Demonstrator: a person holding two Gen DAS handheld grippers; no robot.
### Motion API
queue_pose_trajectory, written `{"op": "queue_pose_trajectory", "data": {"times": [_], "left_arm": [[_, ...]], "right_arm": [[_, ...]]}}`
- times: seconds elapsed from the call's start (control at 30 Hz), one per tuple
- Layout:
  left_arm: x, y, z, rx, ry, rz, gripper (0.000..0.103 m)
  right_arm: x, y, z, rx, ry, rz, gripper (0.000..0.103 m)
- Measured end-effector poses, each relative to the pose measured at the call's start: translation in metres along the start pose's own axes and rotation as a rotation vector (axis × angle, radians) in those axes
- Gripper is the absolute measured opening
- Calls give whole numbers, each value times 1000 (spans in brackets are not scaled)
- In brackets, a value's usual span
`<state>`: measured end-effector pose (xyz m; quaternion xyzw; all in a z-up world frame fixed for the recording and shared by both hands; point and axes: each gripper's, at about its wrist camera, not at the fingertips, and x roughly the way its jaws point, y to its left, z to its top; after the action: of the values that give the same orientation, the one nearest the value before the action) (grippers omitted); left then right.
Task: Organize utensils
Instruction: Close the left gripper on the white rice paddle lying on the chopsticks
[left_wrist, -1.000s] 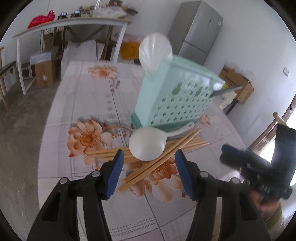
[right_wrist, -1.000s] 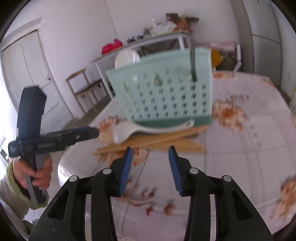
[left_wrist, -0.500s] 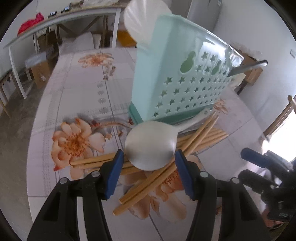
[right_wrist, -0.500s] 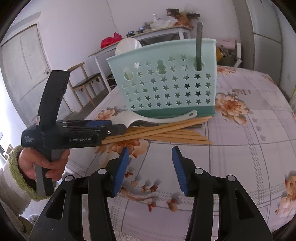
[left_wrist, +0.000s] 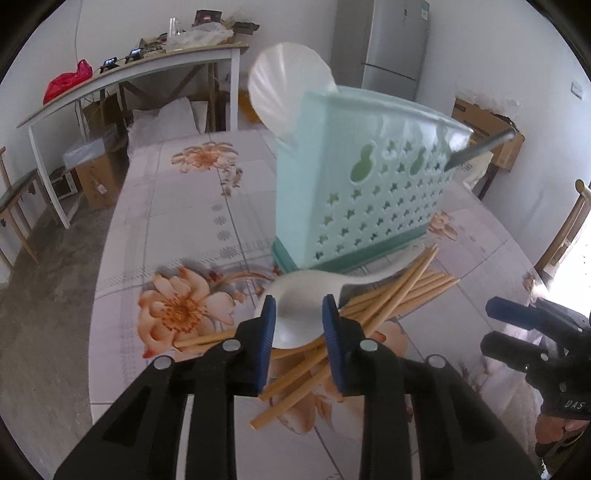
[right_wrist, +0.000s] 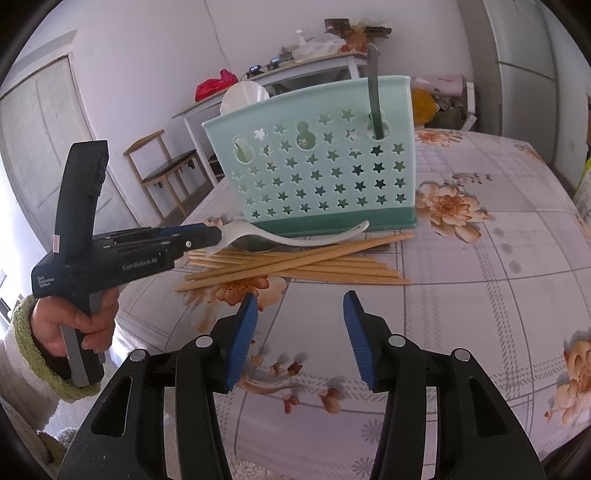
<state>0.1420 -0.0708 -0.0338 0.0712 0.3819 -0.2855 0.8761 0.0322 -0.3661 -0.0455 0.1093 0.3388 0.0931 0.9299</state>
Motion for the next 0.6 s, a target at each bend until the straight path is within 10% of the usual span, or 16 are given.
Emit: {"op": "queue_pose_trajectory", "data": {"times": [0.3,0.6], "left_arm": [[1,7,3,-30,-13,-8,25],[11,-10,-4,80,31,22,51]], "right_arm": [[-2,2,0,-4,-3,-5,47],[1,5,0,-9,5,4,47]]}}
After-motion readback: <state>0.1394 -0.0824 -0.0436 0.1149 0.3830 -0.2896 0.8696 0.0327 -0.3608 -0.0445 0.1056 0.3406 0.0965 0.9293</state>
